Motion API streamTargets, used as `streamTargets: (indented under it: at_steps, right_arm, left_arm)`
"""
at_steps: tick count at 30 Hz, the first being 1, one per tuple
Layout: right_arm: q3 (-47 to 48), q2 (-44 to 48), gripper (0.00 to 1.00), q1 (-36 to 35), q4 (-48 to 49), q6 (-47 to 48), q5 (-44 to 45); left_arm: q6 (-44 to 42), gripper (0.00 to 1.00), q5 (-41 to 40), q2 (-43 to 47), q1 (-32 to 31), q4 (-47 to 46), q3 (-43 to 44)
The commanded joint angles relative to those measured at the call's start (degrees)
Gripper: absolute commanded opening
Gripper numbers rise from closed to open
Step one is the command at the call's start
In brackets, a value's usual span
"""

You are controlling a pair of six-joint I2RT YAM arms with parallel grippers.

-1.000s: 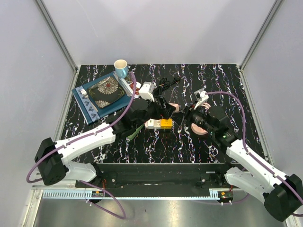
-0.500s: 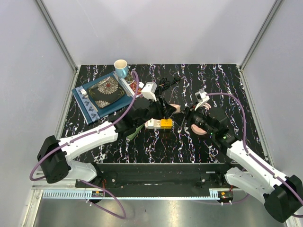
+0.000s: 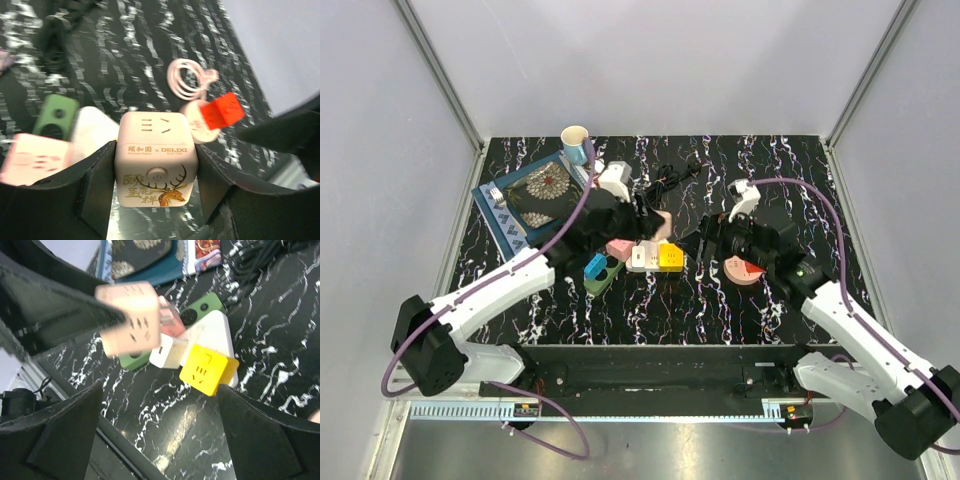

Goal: Insert the plug

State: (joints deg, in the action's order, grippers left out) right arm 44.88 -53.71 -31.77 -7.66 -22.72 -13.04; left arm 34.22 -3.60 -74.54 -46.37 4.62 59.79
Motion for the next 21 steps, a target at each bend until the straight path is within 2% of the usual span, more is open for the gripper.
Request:
streamTargets:
  at_steps: [1, 5, 8, 10, 14, 21]
  right_arm:
    - [8.10, -2.71, 1.00, -0.14, -16.75, 2.68, 6.08]
    - [15.30, -8.23, 1.00, 1.79, -30.44, 4.61, 20.38]
    - [17.95, -12.45, 1.00, 7.93, -35.13, 5.40, 22.17]
    - [18.22, -13.78, 1.00, 12.49, -35.67, 6.10, 22.53]
    - [18.40, -18.69, 1.00, 16.20, -36.02, 7.78, 25.17]
    - [18.31, -26.61, 0.99, 19.11, -34.18, 9.27, 24.73]
  left_arm:
    - [-7.74, 0.00, 3.23, 4.66, 6.72, 5.56, 3.92]
    - [-12.85, 0.00, 6.14, 5.90, 11.38, 10.13, 5.07]
    - [-16.63, 0.00, 7.02, 6.25, 12.44, 13.91, 6.57]
    - [-19.00, 0.00, 7.55, 6.16, 12.71, 16.11, 7.53]
    - [-21.38, 0.00, 10.01, 6.17, 12.88, 18.31, 8.59]
    - [-24.20, 0.00, 12.47, 7.13, 12.88, 21.83, 8.68]
